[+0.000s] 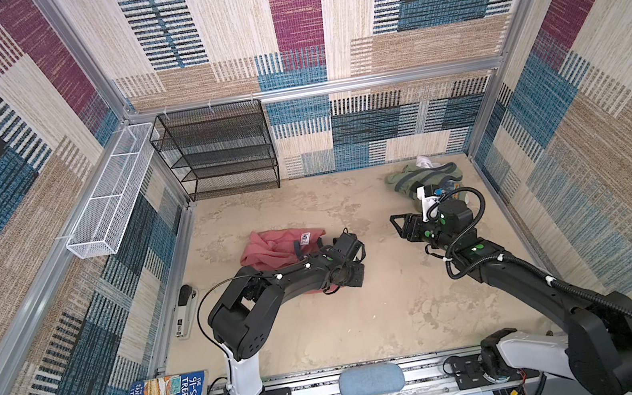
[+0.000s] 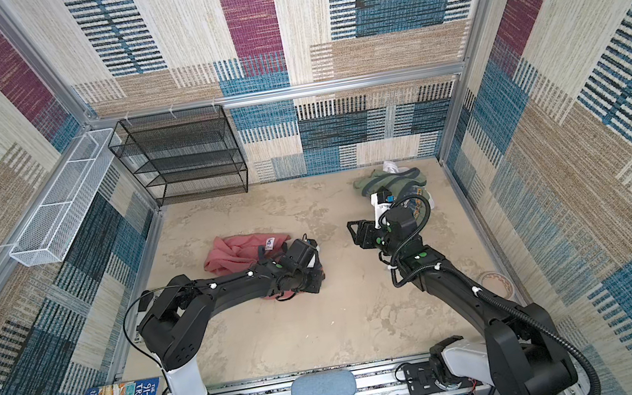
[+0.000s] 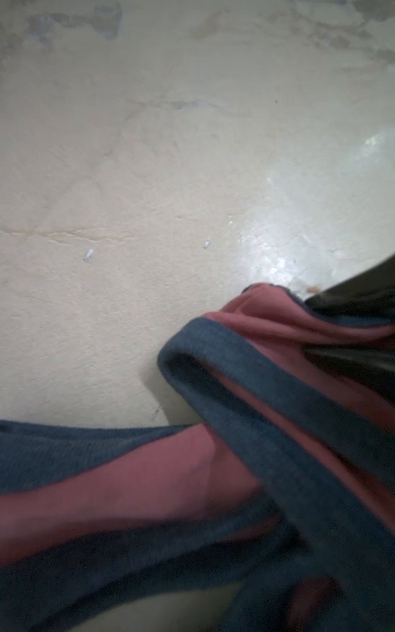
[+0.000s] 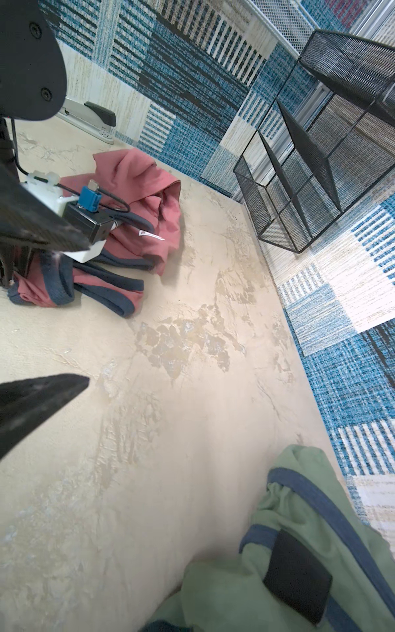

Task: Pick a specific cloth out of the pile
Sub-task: 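Grasp the pink tank top with the left gripper while the right gripper withdraws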

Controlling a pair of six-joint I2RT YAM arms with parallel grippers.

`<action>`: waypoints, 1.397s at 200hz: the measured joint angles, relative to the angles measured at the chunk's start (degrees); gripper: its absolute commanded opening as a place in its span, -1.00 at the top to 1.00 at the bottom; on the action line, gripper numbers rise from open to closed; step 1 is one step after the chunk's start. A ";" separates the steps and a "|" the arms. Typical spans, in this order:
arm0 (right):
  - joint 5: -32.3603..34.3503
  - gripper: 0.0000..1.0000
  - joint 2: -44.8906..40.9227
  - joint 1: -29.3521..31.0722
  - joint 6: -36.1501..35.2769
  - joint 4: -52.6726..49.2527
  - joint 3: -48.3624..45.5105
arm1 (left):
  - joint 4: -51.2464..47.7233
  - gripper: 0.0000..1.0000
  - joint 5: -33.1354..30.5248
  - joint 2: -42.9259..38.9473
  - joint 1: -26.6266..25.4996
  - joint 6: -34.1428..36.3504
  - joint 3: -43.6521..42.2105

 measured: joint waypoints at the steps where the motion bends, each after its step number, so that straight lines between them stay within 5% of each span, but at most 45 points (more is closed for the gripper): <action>1: 0.00 -0.20 -0.07 0.00 0.02 0.00 0.00 | -0.02 0.96 0.00 -0.02 0.00 0.00 0.00; 95: 0.61 -0.20 -0.17 -0.13 0.85 0.04 0.28 | -1.68 1.00 -3.65 -10.34 2.23 2.56 3.67; 279: -2.05 -0.19 7.48 -0.17 0.20 -0.07 7.19 | -2.47 1.00 0.61 -32.54 33.44 0.79 2.69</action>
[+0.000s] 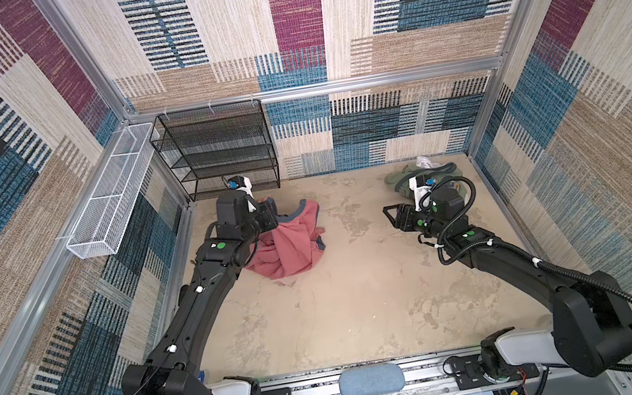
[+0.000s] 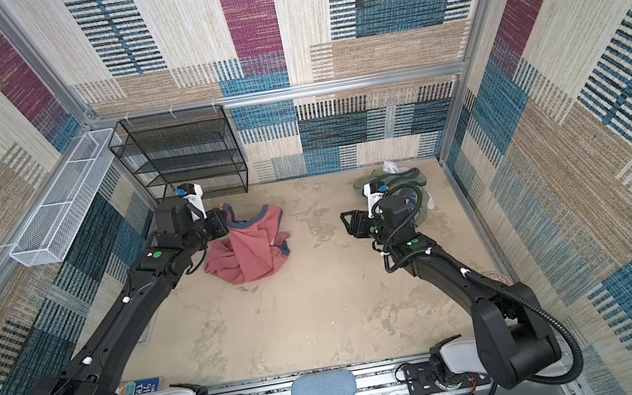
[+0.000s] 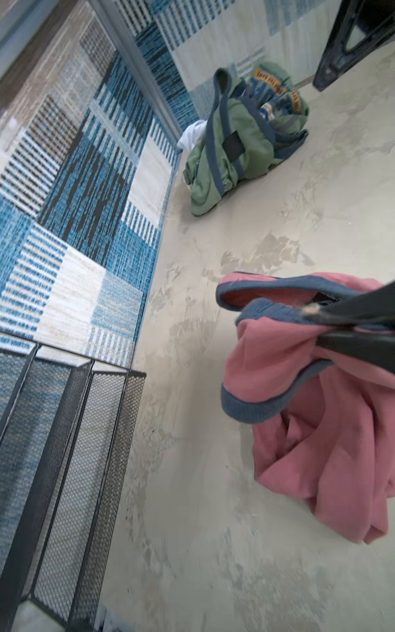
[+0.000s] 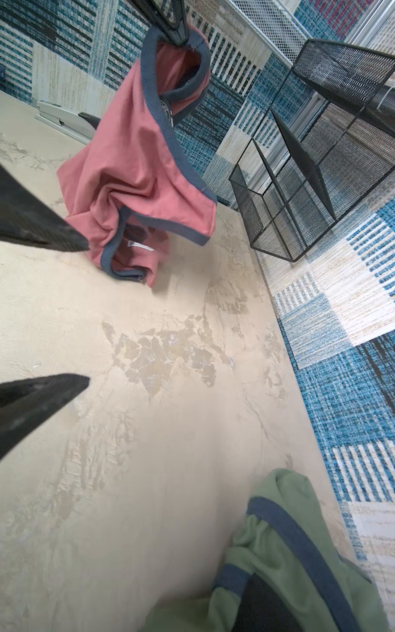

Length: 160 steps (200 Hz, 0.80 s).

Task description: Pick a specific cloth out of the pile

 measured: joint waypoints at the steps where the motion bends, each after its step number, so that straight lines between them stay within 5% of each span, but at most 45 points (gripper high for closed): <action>1: 0.00 -0.19 0.00 0.00 0.00 0.00 0.00 | 0.02 1.00 0.00 -0.02 0.22 -0.02 -0.07; 115: -0.15 -0.19 0.22 -0.02 0.02 0.00 0.04 | 0.28 0.99 -0.66 4.15 12.68 -4.04 -10.16; 124: -0.17 -0.20 0.22 -0.02 0.02 0.00 0.07 | 0.13 0.42 -0.70 4.31 12.92 -4.22 -10.64; 131: -0.22 -0.19 0.22 -0.02 0.02 0.00 0.07 | -0.39 0.17 -0.76 4.48 13.16 -4.24 -10.69; 160: -0.52 -0.19 0.22 -0.02 0.00 -0.07 0.48 | -3.17 -0.11 -2.12 3.87 14.10 -4.70 -10.12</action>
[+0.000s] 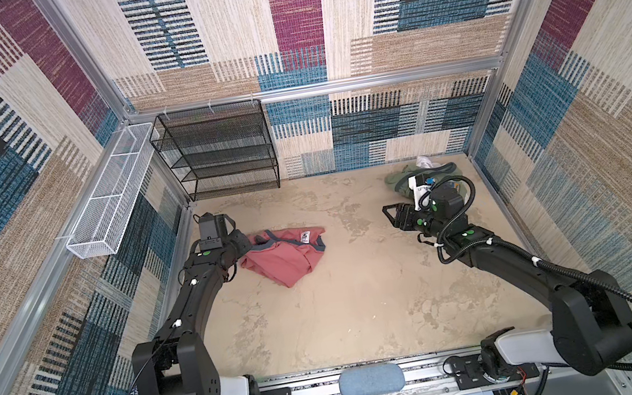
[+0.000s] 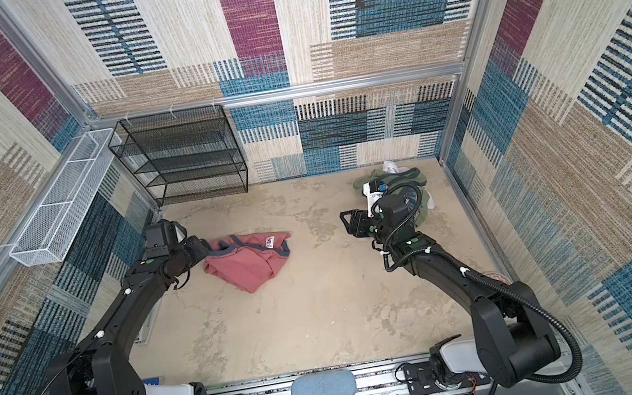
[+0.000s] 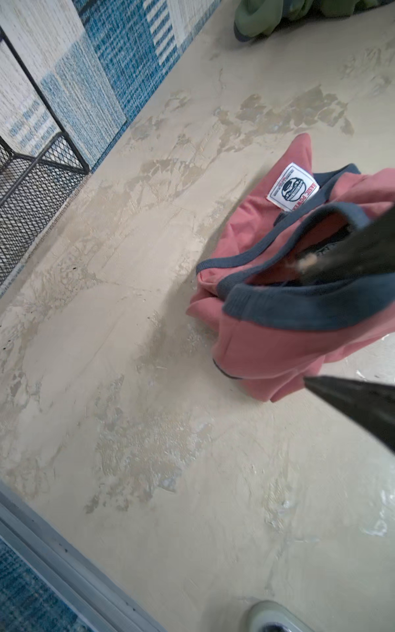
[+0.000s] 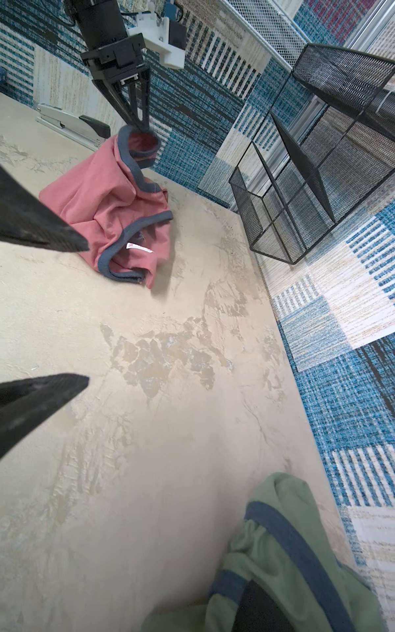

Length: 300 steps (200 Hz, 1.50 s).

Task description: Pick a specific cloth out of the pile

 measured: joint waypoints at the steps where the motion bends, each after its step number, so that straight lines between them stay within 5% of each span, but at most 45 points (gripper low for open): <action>1: -0.02 -0.19 0.00 0.00 0.00 -0.02 0.02 | -0.04 -0.11 -0.02 -0.07 0.00 0.00 0.00; 52: -1.07 -0.19 0.48 0.00 0.31 0.26 0.02 | -2.58 0.04 -0.83 -7.13 -1.90 -0.02 -0.17; 96: -1.99 -0.19 1.18 0.00 1.07 0.68 -0.44 | -5.55 0.02 0.04 -6.14 -13.62 0.52 2.62; 140: -1.99 -0.20 0.37 0.00 1.25 0.83 -1.03 | -4.13 -0.21 0.28 5.84 -23.12 0.90 10.21; 222: -0.02 -0.21 -3.96 -0.96 -0.26 -0.55 -2.58 | -2.67 -0.16 3.23 33.42 -28.70 1.11 29.77; 300: 0.33 -0.22 -3.58 -1.92 -1.11 -1.36 -1.99 | -7.17 -0.14 -3.13 39.71 -29.44 4.70 34.56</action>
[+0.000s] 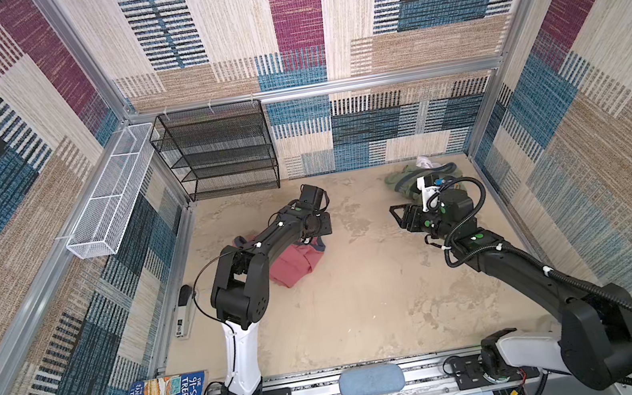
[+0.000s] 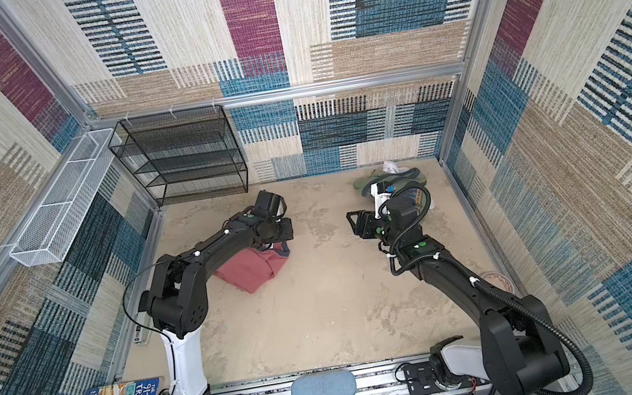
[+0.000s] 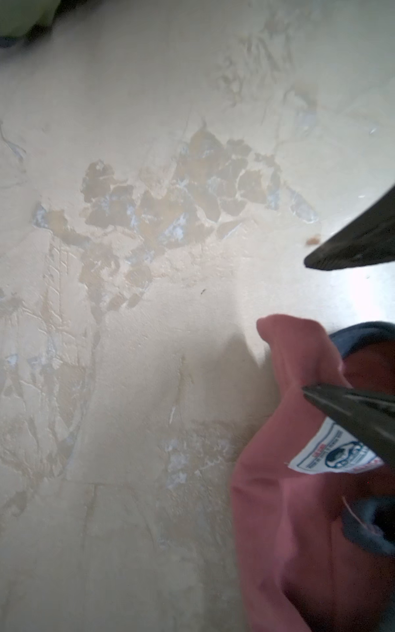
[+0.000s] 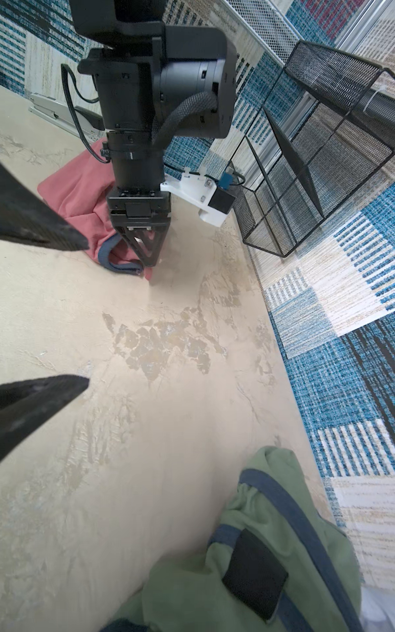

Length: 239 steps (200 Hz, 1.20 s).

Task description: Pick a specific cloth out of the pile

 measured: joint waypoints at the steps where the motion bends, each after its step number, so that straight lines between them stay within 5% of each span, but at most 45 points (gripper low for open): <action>1: -0.07 -0.22 0.09 0.00 0.00 0.00 0.02 | -0.02 -0.14 -0.04 0.04 0.00 0.04 0.00; 72: -2.32 -0.22 1.84 -0.07 0.33 0.00 1.66 | -0.46 0.33 -3.93 4.50 -0.20 1.68 1.86; 114: -2.34 -0.22 1.84 -0.07 0.72 0.04 1.77 | -0.46 1.00 -4.59 6.19 -0.20 2.69 2.99; 178: -2.71 -0.22 2.97 -0.11 1.44 0.04 2.54 | -0.74 1.00 -3.85 5.35 -0.15 4.83 5.57; 239: -3.72 -0.22 4.39 -0.11 2.38 0.31 2.60 | 0.09 1.00 -2.34 -6.95 0.07 5.35 0.74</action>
